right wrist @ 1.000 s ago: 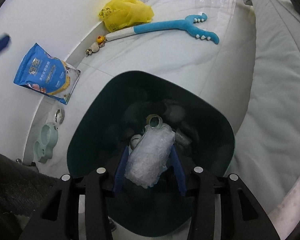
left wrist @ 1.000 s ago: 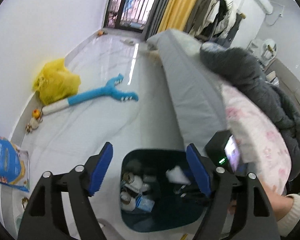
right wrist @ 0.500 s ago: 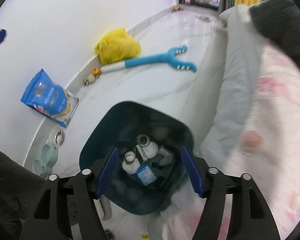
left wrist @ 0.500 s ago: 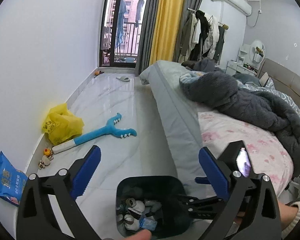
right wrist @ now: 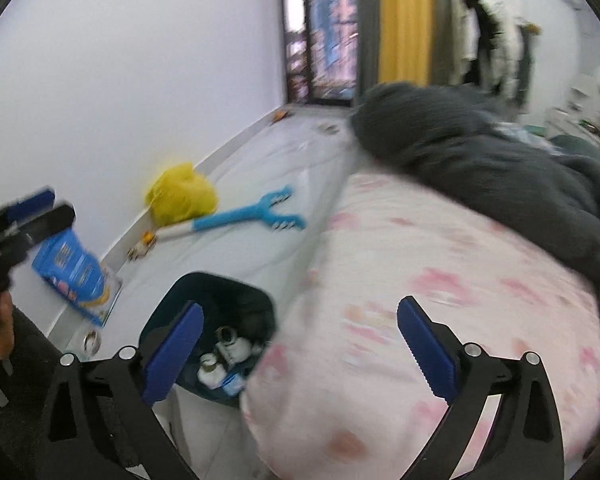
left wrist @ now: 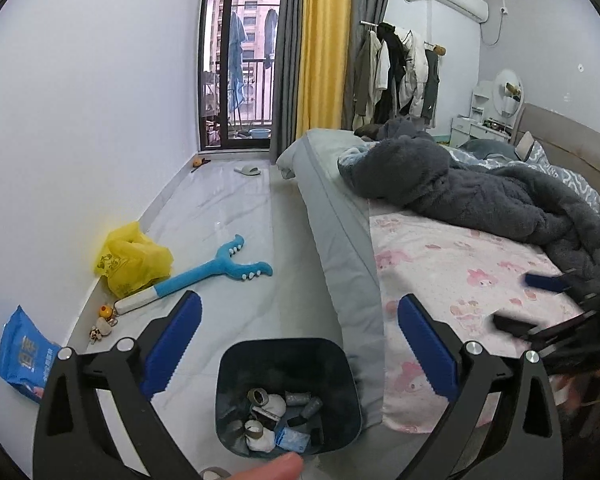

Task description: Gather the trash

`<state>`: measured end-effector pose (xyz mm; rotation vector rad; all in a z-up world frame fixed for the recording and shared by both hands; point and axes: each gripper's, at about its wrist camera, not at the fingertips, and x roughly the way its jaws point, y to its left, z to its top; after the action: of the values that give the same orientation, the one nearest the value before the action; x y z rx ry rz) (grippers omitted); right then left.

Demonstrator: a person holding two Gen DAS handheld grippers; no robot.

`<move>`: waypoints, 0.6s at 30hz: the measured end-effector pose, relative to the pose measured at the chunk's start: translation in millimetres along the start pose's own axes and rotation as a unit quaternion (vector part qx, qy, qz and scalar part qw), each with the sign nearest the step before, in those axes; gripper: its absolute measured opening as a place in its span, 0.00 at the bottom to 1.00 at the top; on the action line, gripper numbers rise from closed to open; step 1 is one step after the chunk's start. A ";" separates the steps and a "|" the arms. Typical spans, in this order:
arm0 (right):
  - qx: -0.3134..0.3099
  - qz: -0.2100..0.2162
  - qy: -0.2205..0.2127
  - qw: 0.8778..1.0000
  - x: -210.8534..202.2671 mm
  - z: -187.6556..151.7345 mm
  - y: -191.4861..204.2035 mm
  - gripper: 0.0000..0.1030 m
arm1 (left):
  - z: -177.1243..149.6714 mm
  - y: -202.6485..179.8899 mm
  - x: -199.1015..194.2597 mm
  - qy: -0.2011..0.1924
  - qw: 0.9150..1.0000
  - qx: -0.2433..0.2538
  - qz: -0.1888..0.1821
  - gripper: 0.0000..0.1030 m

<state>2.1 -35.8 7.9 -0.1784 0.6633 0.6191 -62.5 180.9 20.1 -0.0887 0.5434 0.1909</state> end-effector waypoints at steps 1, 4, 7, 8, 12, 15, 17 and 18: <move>0.008 -0.017 -0.012 1.000 -15.9 -3.5 -12.2 0.97 | -1.9 -4.3 -1.4 -0.001 1.000 0.003 0.000 0.97; 0.029 -0.047 -0.036 0.998 -53.9 -9.4 -39.1 0.97 | -5.5 -17.6 -11.4 -0.014 1.000 0.016 0.001 0.97; 0.046 -0.069 -0.054 0.995 -93.7 -20.9 -59.8 0.97 | -6.7 -27.9 -21.7 -0.029 0.999 0.025 -0.004 0.97; 0.048 -0.075 -0.057 0.994 -102.6 -25.0 -64.8 0.97 | -7.8 -29.4 -24.2 -0.031 0.999 0.024 -0.008 0.97; 0.063 -0.091 -0.067 0.992 -139.1 -46.2 -90.2 0.97 | -13.2 -38.2 -31.9 -0.029 0.999 0.031 -0.020 0.97; 0.083 -0.085 -0.074 0.990 -157.9 -65.7 -105.4 0.97 | -16.7 -41.8 -37.8 -0.029 0.999 0.030 -0.021 0.97; 0.092 -0.083 -0.086 0.989 -164.6 -70.1 -109.1 0.97 | -20.1 -43.7 -39.1 -0.027 0.999 0.033 -0.019 0.97; 0.092 -0.080 -0.091 0.988 -166.2 -71.4 -109.6 0.97 | -21.2 -44.8 -38.7 -0.024 0.999 0.034 -0.020 0.97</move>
<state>-73.0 -228.6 51.9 -0.0036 0.5209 0.4114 -96.6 128.2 23.7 -0.0287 0.4993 0.1354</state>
